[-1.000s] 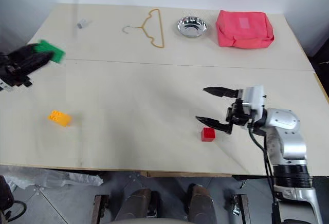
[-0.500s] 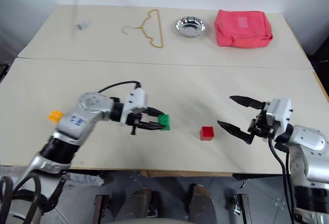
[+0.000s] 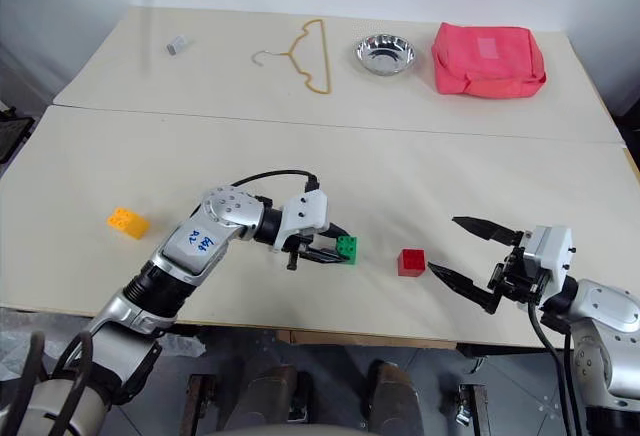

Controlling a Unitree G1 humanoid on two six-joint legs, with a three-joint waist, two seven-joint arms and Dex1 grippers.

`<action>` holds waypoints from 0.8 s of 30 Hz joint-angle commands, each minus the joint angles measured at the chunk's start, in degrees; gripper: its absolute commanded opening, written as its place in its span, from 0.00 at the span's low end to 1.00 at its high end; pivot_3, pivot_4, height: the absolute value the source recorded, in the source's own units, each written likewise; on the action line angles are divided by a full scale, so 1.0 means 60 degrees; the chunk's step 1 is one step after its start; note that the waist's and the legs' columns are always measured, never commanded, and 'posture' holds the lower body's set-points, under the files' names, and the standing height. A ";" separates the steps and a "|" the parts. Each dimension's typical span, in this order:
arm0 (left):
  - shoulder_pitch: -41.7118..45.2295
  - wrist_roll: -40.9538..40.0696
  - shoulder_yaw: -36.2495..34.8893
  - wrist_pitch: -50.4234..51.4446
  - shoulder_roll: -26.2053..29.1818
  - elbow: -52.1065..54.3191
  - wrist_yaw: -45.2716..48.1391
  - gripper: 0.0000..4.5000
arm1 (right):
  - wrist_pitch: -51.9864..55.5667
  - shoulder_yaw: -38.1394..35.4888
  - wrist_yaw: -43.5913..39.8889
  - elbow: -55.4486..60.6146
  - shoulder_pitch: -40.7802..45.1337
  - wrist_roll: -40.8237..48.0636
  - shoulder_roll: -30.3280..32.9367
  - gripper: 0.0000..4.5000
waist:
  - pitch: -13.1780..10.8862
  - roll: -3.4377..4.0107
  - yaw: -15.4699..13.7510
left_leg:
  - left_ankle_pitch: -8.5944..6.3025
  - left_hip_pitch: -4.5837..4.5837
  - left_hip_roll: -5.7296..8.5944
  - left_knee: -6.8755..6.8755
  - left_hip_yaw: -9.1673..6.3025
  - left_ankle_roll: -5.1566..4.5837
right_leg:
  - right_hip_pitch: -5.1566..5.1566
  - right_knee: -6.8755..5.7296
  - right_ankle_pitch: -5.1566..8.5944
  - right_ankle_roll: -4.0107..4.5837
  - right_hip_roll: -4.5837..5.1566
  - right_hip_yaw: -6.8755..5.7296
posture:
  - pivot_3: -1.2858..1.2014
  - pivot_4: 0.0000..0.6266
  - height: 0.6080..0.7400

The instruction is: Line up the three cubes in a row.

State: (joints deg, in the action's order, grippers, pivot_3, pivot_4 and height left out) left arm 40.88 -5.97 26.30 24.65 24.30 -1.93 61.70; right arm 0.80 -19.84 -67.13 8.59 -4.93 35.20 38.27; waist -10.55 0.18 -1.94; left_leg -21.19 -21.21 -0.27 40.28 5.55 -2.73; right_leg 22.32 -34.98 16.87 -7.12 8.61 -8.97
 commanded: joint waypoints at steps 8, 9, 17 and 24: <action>-0.0032 0.0491 0.0481 0.0308 -0.0092 0.0334 0.0009 0.33 | -0.0210 0.0062 -0.0108 -0.0038 0.0210 0.0040 -0.0038 1.00 | 0.0000 0.0000 -0.0017 | 0.0000 0.0005 -0.0002 0.0004 -0.0004 -0.0001 | -0.0010 0.0002 0.0000 0.0000 0.0001 -0.0002 | 0.52 0.24 1.00; -0.0040 0.0462 0.0456 0.0206 -0.0114 0.0330 0.0052 0.33 | -0.0208 0.0086 -0.0132 -0.0042 0.0218 0.0046 -0.0031 1.00 | 0.0000 0.0000 -0.0026 | 0.0000 0.0006 -0.0002 0.0008 -0.0007 -0.0001 | -0.0013 0.0002 0.0000 0.0000 0.0001 -0.0003 | 0.52 0.24 1.00; 0.0121 -0.0348 -0.0589 -0.0036 0.0075 0.0323 0.0514 0.80 | -0.0200 0.0261 -0.0402 -0.0282 0.0376 0.0028 0.0054 1.00 | -0.0001 0.0000 -0.0005 | 0.0000 -0.0005 -0.0005 0.0014 -0.0007 -0.0001 | -0.0005 0.0000 0.0000 0.0000 -0.0001 -0.0005 | 0.52 0.24 1.00; -0.0431 -0.1523 -0.2926 -0.1617 0.1068 0.0101 0.0981 1.00 | 0.0159 0.0846 -0.0579 -0.0401 0.1060 -0.0020 0.0066 1.00 | 0.0000 0.0002 0.0143 | 0.0001 -0.0003 -0.0023 0.0016 -0.0004 0.0001 | 0.0003 -0.0008 0.0000 0.0001 -0.0006 -0.0003 | 0.52 0.24 1.00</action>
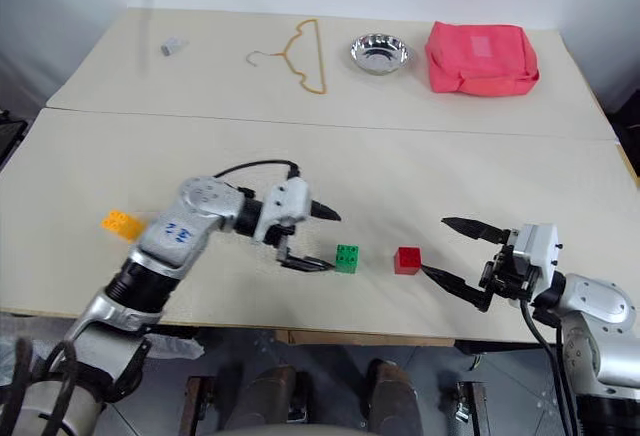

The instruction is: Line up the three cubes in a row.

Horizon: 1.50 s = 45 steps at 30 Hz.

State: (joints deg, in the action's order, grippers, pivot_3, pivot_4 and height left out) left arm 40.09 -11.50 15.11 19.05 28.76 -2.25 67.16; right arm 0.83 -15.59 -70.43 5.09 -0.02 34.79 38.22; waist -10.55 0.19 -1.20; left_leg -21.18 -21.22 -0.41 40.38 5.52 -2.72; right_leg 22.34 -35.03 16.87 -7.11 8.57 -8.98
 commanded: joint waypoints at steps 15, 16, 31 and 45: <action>-0.6646 -0.2269 -0.8393 -0.2677 0.0034 0.2811 -0.3871 1.00 | 0.0667 0.1873 -0.0441 0.1174 0.1945 0.0188 -0.0485 1.00 | -0.0006 -0.0005 -0.0018 | -0.0009 -0.0002 -0.0021 0.0001 -0.0013 0.0012 | 0.0000 0.0010 0.0001 0.0004 -0.0001 0.0000 | 0.52 0.24 1.00; -0.7049 -0.2281 -0.8598 -0.2729 -0.0155 0.3077 -0.4117 1.00 | 0.0677 0.1873 -0.0443 0.1228 0.1962 0.0226 -0.0505 1.00 | -0.0006 -0.0009 -0.0045 | -0.0009 -0.0003 -0.0020 0.0002 -0.0020 0.0012 | -0.0004 0.0012 0.0001 0.0004 0.0000 -0.0004 | 0.52 0.24 1.00; -1.0734 -0.4320 -1.0447 -0.1671 -0.1299 0.2190 -0.5052 1.00 | 0.0657 0.2187 -0.0720 0.1401 0.2046 0.0330 -0.0852 1.00 | 0.0006 -0.0022 -0.0026 | -0.0039 0.0038 -0.0031 0.0003 -0.0041 0.0005 | -0.0064 0.0054 0.0003 0.0010 0.0005 0.0001 | 0.52 0.24 1.00; -0.8026 -0.2973 -0.8510 -0.1320 0.1706 0.0077 -0.4417 0.91 | -0.0105 0.1857 -0.0820 0.0936 0.1853 -0.0123 -0.0658 1.00 | 0.0012 -0.0018 0.0260 | -0.0047 0.0041 -0.0031 -0.0031 -0.0001 0.0015 | -0.0032 0.0042 0.0004 0.0015 -0.0017 -0.0019 | 0.52 0.24 1.00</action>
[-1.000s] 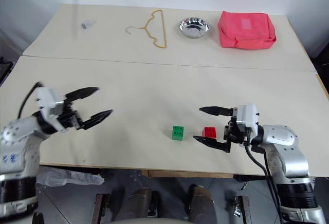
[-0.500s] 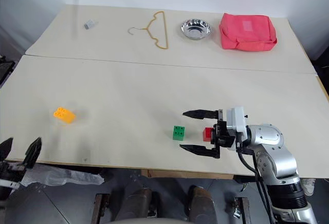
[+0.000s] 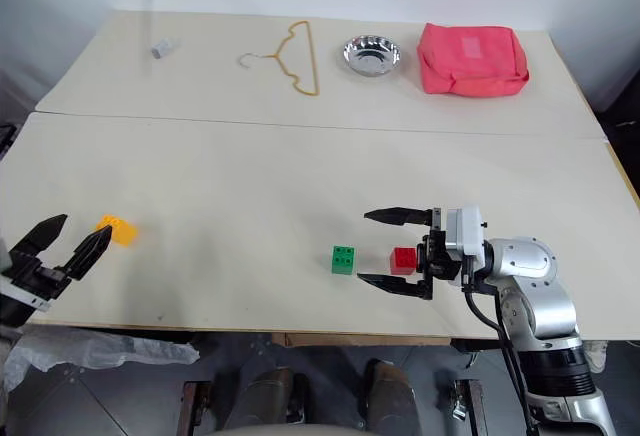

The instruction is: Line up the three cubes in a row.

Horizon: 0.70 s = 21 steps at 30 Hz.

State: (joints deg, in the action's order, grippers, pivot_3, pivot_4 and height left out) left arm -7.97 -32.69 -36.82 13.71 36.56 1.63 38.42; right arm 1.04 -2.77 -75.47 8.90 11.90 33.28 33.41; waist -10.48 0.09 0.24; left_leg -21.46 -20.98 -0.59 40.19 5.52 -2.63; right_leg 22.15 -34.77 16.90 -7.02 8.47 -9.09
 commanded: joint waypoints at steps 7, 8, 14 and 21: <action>0.0696 0.0747 0.0675 -0.0463 0.0859 -0.1596 0.0983 0.45 | -0.0202 -0.0513 0.0241 0.0447 -0.0467 0.0066 0.0194 1.00 | 0.0000 -0.0001 -0.0063 | 0.0001 -0.0016 -0.0001 -0.0001 0.0040 0.0001 | 0.0037 -0.0017 0.0001 0.0001 0.0005 0.0012 | 0.52 0.24 1.00; 0.0874 0.0775 0.0763 -0.0566 0.0917 -0.1766 0.1129 0.38 | -0.0212 -0.0518 0.0272 0.0461 -0.0485 0.0046 0.0181 1.00 | 0.0000 -0.0002 -0.0073 | 0.0002 -0.0016 0.0000 0.0002 0.0038 0.0000 | 0.0037 -0.0020 0.0001 0.0001 0.0008 0.0012 | 0.52 0.24 1.00; 0.1934 -0.0084 0.1398 -0.0133 0.1441 -0.1315 0.3173 0.32 | 0.0026 -0.0831 0.0352 0.0528 -0.0770 0.0177 0.0429 1.00 | -0.0001 -0.0003 -0.0068 | 0.0002 -0.0021 0.0000 0.0003 0.0034 0.0001 | 0.0043 -0.0030 0.0001 0.0001 0.0008 0.0009 | 0.52 0.24 1.00; 0.4495 0.0692 0.4650 -0.0975 0.2084 -0.0769 0.6663 0.32 | 0.0351 -0.1571 0.0075 0.0071 -0.1315 0.0387 0.1208 1.00 | 0.0001 0.0004 -0.0220 | 0.0002 -0.0016 0.0010 0.0012 0.0057 0.0000 | 0.0044 -0.0034 0.0001 0.0000 0.0006 0.0023 | 0.52 0.24 1.00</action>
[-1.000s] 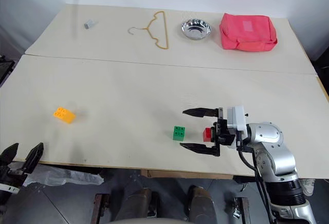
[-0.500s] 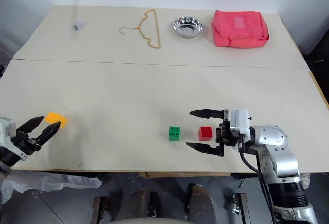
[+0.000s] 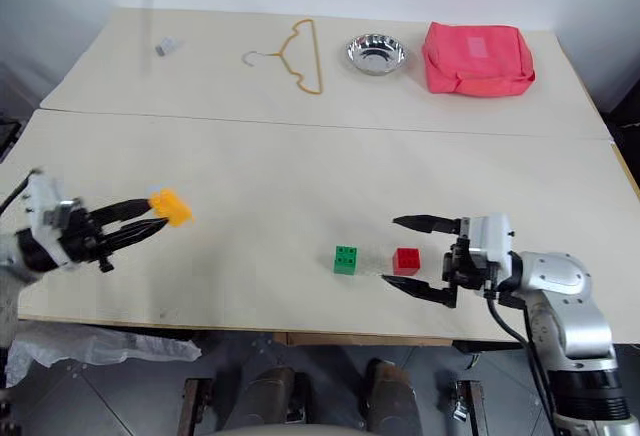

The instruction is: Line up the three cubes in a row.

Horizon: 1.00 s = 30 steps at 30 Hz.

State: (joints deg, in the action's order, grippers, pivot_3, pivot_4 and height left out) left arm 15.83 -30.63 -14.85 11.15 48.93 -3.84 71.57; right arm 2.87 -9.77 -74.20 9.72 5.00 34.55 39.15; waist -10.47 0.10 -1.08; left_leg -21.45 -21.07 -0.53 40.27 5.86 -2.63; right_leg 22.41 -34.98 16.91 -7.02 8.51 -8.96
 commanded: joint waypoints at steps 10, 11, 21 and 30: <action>0.2694 0.1763 0.3521 -0.2612 -0.1699 -0.2559 0.2927 0.32 | 0.0205 -0.0667 0.0294 0.0622 -0.0865 0.0237 0.0240 1.00 | -0.0003 0.0003 0.0048 | 0.0004 -0.0008 0.0017 0.0002 0.0027 0.0007 | 0.0017 -0.0001 0.0001 0.0000 -0.0030 0.0002 | 0.52 0.24 1.00; 0.2773 0.1861 0.3604 -0.2798 -0.1767 -0.2748 0.2959 0.32 | 0.0222 -0.0701 0.0357 0.0693 -0.0945 0.0250 0.0238 1.00 | -0.0003 0.0002 0.0035 | 0.0004 -0.0009 0.0007 0.0002 0.0025 0.0007 | 0.0018 -0.0003 0.0001 0.0000 -0.0029 0.0001 | 0.52 0.24 1.00; 0.3131 0.2266 0.3961 -0.3488 -0.2002 -0.3771 0.3016 0.32 | -0.0028 -0.0697 0.0782 0.0792 -0.1331 0.0089 0.0092 1.00 | -0.0003 0.0001 -0.0060 | 0.0006 -0.0015 -0.0015 0.0016 0.0018 0.0002 | 0.0015 -0.0004 0.0000 -0.0002 -0.0021 -0.0001 | 0.52 0.24 1.00; 0.3048 0.1930 0.3675 -0.3045 -0.2036 -0.3388 0.2575 0.81 | -0.0064 -0.0513 0.0776 0.0563 -0.1070 0.0003 0.0021 1.00 | -0.0003 0.0001 -0.0044 | 0.0006 -0.0018 -0.0013 0.0024 0.0008 -0.0001 | 0.0010 -0.0006 -0.0001 -0.0003 -0.0017 -0.0006 | 0.52 0.24 1.00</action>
State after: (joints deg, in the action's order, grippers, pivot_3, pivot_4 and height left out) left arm 34.23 -17.41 9.04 -7.79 36.48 -26.57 85.94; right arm 3.48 -12.47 -69.57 12.73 -1.46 34.09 39.79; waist -10.49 0.11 -1.34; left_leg -21.41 -21.18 -0.61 40.41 5.90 -2.64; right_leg 22.48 -35.02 16.90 -7.04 8.41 -9.00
